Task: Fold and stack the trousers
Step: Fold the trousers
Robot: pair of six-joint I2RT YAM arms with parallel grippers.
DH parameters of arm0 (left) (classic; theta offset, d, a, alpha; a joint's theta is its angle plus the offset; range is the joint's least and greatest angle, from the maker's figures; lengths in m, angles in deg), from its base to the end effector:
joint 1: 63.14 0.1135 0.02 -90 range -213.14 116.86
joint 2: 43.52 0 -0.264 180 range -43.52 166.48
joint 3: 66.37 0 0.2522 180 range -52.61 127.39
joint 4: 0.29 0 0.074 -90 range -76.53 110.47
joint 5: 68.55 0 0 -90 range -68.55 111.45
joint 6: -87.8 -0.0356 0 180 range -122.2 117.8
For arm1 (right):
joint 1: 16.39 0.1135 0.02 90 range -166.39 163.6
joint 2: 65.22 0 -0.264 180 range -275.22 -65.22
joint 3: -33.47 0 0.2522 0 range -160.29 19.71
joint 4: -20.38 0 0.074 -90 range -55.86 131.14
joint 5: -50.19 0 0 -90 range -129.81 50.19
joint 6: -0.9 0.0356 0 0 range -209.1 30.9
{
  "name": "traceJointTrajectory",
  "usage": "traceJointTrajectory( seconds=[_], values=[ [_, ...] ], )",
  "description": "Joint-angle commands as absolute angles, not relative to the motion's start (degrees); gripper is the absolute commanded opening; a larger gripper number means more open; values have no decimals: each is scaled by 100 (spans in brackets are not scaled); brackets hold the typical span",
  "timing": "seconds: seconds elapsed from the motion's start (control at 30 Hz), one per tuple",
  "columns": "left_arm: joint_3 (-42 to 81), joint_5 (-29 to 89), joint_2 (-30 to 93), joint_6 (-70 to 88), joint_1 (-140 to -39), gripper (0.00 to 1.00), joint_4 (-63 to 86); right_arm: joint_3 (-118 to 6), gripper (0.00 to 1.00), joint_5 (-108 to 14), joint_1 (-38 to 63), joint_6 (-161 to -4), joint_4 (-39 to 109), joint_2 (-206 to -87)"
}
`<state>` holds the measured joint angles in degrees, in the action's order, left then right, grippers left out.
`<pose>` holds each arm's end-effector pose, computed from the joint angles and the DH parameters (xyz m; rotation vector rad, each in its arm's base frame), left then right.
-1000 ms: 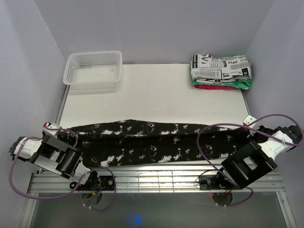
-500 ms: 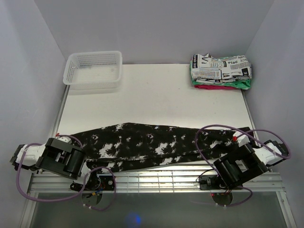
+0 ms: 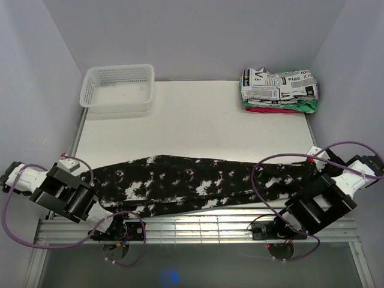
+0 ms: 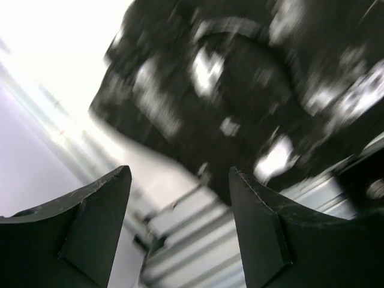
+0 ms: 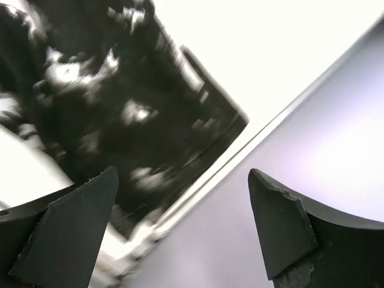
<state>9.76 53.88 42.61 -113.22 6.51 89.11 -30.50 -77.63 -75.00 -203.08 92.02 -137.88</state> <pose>0.0991 0.2123 0.2305 0.8495 2.4237 -0.2067 0.1269 -0.1660 0.2267 -1.2103 2.1528 -0.1537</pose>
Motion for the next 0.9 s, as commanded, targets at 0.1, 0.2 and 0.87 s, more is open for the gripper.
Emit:
traceJointTrajectory(
  seconds=[0.1,0.2,0.87],
  values=[
    [-4,5005,3761,-8524,-986,78,7924,-4049,86,-7120,-5397,-19504,9336,-14378],
    [-435,4468,3891,-7781,-1207,78,7281,-3988,79,-6786,-4710,-18545,9601,-14476],
    [2100,4158,7705,-3702,-3008,59,5654,-3995,63,-5115,-3617,-15345,7352,-17075]
  ],
)
